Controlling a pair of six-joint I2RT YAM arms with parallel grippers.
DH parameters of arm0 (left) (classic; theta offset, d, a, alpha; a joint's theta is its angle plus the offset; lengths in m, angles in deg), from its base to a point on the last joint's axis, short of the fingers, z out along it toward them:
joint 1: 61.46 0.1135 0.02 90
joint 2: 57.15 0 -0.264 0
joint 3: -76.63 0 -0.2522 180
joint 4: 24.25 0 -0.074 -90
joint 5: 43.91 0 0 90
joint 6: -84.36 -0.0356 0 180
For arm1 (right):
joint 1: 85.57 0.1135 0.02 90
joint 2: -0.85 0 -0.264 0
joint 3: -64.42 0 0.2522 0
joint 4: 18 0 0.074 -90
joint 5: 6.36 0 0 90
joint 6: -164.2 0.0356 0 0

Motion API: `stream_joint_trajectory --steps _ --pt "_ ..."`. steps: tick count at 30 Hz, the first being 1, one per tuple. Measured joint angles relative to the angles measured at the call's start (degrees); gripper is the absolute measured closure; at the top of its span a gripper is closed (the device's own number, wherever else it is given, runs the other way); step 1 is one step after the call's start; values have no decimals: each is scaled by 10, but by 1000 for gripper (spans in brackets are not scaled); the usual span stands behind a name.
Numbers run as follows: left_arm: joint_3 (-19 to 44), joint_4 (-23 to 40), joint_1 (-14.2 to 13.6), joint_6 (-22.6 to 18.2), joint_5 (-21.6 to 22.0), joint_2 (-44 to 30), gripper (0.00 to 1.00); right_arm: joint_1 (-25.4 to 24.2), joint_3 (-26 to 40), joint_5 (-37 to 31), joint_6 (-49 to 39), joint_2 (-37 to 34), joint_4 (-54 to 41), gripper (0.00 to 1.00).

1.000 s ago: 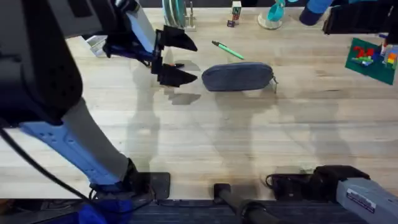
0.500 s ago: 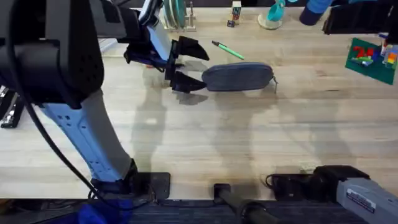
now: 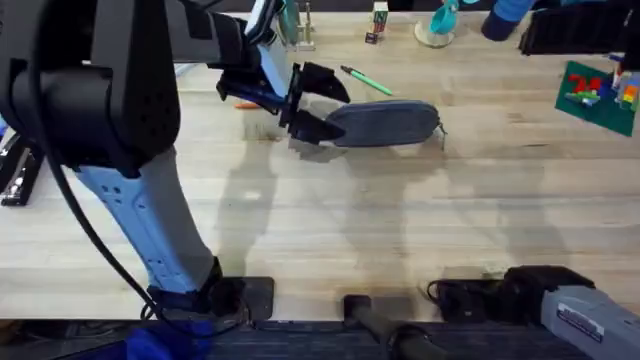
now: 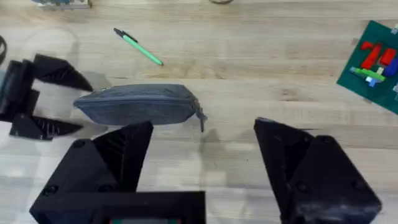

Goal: Unzip the bag, pick up the pens from the table one at a time and place them inside, then zip the bag closed.

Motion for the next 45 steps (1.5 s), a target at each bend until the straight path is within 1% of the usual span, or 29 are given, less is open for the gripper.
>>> stream_joint_trajectory --steps 3,4,5,6,19,32,36,41,45 --pt "0 -1 1 5 0 0 672 0 0 0 0 0 0 5" --pt "0 -3 1 5 0 0 829 0 0 0 0 0 0 5" --pt "0 -5 1 4 1 0 923 0 0 0 0 0 0 6" --pt "1 -5 1 5 2 0 945 0 0 0 0 0 0 6" --pt "2 -5 1 5 2 0 957 0 0 0 -9 0 5 5" --pt "2 -7 1 5 2 0 957 0 0 0 -171 0 -6 5" --pt "2 -7 1 5 2 0 957 0 0 0 -203 0 -19 5" --pt "2 -7 1 5 2 0 957 0 0 0 -242 0 -63 6" --pt "2 -9 1 5 2 0 957 -8 0 0 -261 0 -76 7"
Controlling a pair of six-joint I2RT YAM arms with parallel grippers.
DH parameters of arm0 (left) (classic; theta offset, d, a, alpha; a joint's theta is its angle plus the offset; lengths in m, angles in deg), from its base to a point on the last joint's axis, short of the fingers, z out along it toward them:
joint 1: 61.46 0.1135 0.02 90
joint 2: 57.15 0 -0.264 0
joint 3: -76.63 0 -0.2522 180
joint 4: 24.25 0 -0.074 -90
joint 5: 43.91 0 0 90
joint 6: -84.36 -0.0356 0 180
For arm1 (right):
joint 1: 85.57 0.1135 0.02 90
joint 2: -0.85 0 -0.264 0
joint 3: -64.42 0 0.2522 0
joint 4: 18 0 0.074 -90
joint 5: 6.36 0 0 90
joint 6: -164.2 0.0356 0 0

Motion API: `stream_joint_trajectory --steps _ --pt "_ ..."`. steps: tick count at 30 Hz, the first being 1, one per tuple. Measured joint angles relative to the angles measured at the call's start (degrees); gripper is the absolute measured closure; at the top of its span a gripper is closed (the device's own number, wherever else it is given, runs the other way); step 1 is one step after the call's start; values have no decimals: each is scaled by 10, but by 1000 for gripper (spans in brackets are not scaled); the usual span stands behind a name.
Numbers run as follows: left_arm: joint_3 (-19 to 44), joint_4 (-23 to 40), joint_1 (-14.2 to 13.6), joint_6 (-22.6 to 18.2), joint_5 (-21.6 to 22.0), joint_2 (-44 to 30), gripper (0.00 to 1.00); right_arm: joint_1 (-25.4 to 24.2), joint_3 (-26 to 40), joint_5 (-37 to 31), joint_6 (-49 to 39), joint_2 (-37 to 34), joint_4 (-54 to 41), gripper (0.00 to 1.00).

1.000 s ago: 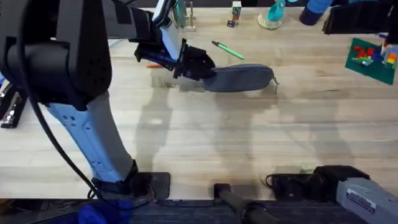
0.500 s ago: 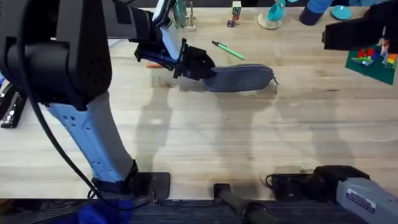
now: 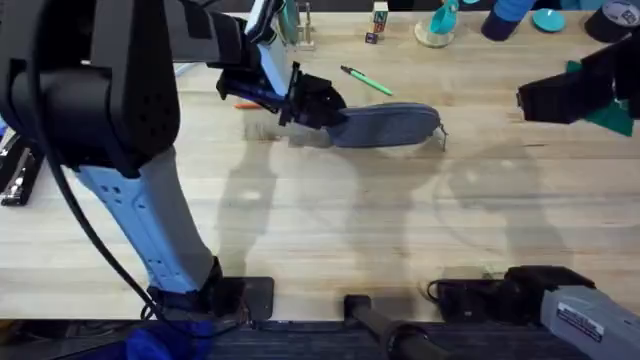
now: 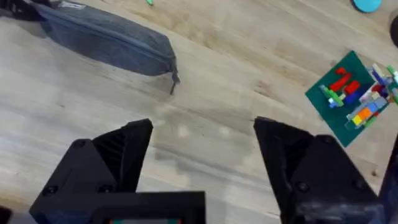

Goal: Unzip the bag, pick up the pens from the table one at a time and place them inside, then zip the bag closed.

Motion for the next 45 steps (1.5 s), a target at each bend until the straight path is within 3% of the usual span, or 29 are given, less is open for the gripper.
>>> stream_joint_trajectory --steps 8,15,21,32,45 --pt "0 0 0 0 0 0 957 -37 0 35 -19 0 -16 7" --pt "0 0 0 0 0 0 957 -115 0 144 -58 -29 -16 6" --pt "0 -2 0 0 0 0 958 -150 0 219 -105 -90 -16 7" --pt "0 -2 0 0 1 0 958 -165 0 293 -204 -214 -12 7" --pt "0 -6 0 0 1 0 958 -173 0 366 -348 -273 -8 7"
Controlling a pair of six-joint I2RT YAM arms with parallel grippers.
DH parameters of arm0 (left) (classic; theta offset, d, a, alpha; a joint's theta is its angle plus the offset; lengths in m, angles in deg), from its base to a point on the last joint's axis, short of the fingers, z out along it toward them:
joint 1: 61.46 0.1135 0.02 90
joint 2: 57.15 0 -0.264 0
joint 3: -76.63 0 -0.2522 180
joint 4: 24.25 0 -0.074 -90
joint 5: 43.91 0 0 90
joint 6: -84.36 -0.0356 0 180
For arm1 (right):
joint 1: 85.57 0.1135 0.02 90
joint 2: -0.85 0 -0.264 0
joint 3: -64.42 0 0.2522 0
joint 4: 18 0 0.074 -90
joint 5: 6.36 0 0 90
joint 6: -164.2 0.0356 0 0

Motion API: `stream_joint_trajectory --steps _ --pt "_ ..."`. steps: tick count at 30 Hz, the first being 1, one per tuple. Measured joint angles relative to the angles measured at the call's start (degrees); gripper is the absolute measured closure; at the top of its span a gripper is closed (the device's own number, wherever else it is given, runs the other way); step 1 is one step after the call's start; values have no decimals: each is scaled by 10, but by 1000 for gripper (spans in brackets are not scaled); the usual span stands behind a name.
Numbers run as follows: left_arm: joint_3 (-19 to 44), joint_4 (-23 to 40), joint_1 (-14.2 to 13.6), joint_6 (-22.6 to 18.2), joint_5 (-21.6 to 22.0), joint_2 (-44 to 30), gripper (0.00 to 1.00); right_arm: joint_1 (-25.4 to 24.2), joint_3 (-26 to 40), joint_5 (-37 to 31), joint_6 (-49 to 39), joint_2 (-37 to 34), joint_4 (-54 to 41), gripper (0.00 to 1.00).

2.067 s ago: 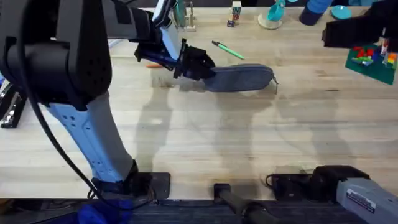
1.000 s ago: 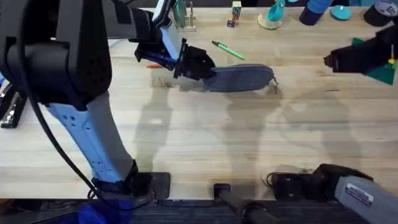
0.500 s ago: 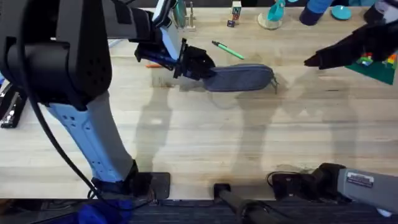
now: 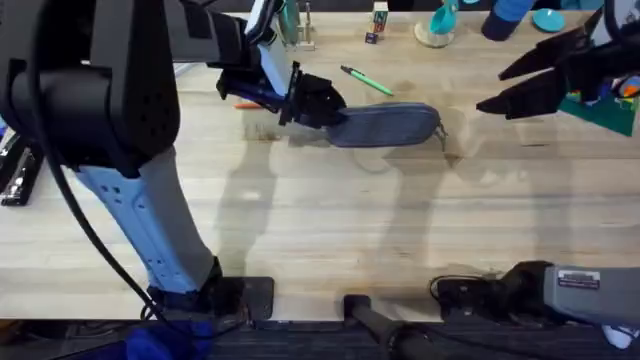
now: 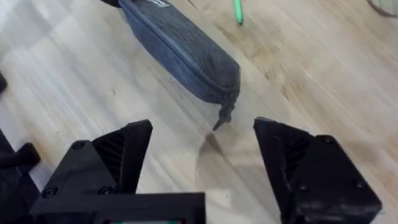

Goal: Unzip the bag, pick up the pens from the table one at a time and place them inside, then zip the bag closed.

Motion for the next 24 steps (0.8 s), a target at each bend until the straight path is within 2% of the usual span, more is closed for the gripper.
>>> stream_joint_trajectory --steps 9,24 --pt "0 0 0 0 0 0 958 -3 0 33 -81 -69 -15 8" --pt "0 0 0 0 0 0 958 -5 0 41 -177 -149 -23 15"
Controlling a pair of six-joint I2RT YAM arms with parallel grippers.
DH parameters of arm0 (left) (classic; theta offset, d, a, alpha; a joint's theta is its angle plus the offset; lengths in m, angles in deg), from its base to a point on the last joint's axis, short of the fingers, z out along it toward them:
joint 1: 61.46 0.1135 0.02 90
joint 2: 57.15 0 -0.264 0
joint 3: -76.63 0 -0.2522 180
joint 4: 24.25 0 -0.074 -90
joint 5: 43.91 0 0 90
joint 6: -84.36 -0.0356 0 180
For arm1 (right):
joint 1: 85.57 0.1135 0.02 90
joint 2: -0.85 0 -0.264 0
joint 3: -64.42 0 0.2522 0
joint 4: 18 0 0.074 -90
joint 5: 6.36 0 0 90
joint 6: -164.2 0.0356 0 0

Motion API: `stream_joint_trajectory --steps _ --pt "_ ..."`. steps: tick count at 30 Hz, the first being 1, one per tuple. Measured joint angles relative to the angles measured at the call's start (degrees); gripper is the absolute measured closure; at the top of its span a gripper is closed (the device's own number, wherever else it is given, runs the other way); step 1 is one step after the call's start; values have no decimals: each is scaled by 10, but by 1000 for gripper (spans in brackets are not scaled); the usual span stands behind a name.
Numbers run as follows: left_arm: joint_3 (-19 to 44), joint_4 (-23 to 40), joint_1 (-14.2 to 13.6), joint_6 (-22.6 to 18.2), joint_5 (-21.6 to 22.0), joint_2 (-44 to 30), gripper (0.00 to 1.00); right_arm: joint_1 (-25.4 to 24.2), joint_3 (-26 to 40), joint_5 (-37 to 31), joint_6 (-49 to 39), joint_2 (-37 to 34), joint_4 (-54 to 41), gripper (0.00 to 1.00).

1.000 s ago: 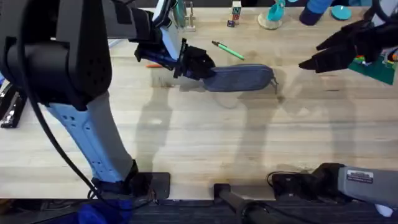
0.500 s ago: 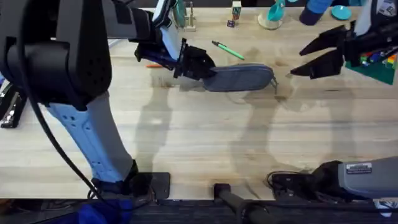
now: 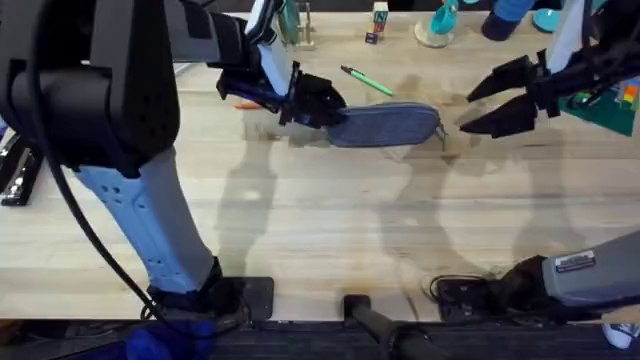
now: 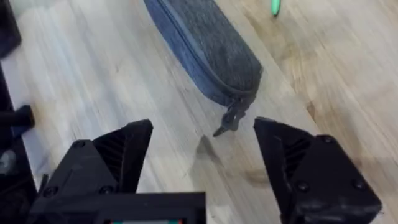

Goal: Unzip the bag, pick up the pens from the table one at a time and place them inside, then zip the bag closed.

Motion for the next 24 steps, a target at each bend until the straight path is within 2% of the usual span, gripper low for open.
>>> stream_joint_trajectory --steps 9,24 --pt "0 0 0 0 0 0 958 -13 0 5 -41 -26 18 10" --pt "0 -1 0 0 0 0 958 -13 1 26 -37 -127 46 9"
